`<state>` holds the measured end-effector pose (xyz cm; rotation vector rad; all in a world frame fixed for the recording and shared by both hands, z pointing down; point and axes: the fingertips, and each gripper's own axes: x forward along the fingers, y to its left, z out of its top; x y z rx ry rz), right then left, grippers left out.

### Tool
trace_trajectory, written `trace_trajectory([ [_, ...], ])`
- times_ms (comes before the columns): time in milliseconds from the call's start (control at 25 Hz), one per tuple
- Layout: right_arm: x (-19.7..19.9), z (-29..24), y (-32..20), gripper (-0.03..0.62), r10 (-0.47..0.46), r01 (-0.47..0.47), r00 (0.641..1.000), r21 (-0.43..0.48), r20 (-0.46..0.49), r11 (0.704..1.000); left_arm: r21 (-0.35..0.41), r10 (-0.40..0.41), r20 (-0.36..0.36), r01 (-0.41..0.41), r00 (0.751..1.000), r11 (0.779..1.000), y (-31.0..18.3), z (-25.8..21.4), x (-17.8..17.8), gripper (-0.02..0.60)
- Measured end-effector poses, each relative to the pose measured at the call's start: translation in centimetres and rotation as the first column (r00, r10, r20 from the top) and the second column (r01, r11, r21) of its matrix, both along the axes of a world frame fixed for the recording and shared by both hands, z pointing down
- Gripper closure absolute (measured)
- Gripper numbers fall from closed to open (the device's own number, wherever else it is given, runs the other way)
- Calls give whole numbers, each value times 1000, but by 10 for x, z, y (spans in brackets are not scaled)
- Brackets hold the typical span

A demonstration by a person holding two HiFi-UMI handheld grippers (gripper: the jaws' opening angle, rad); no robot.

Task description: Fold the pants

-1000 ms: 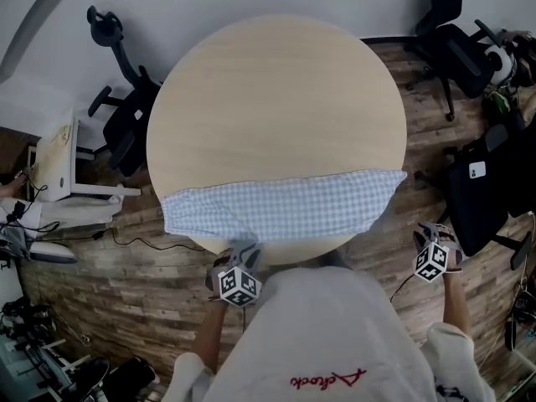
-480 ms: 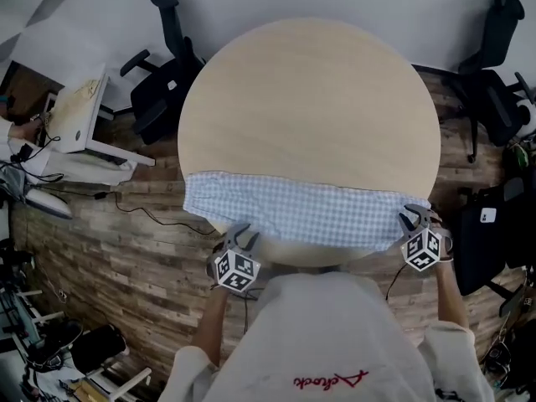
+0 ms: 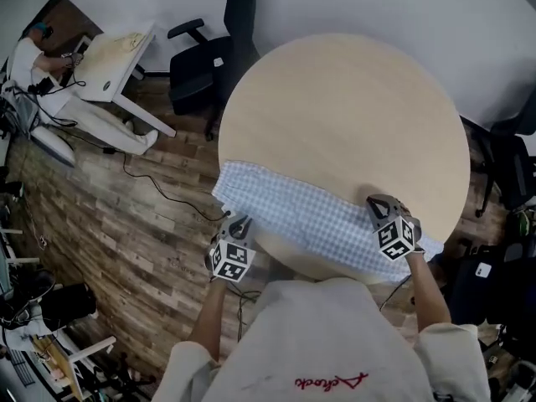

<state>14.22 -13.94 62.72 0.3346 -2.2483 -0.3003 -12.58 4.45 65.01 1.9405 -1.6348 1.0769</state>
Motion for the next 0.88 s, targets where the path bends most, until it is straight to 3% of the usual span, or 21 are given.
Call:
trace_trajectory([
  [200,-89,-17,-5,565,-12,17,996,-54,93,998,25,-110,-53,111,992,993,3,0,-44,548],
  [400,-137,-8,26,565,0,14,994,-127,108,992,67,-207,-122,216,971,974,-5,0,-92,548],
  [600,-170,10,66,565,29,-10,995,-193,97,981,56,-215,-161,226,963,973,-16,10,-125,548],
  [880,-209,27,88,565,130,-90,984,-292,120,952,45,-187,-197,199,962,979,-35,25,-143,548],
])
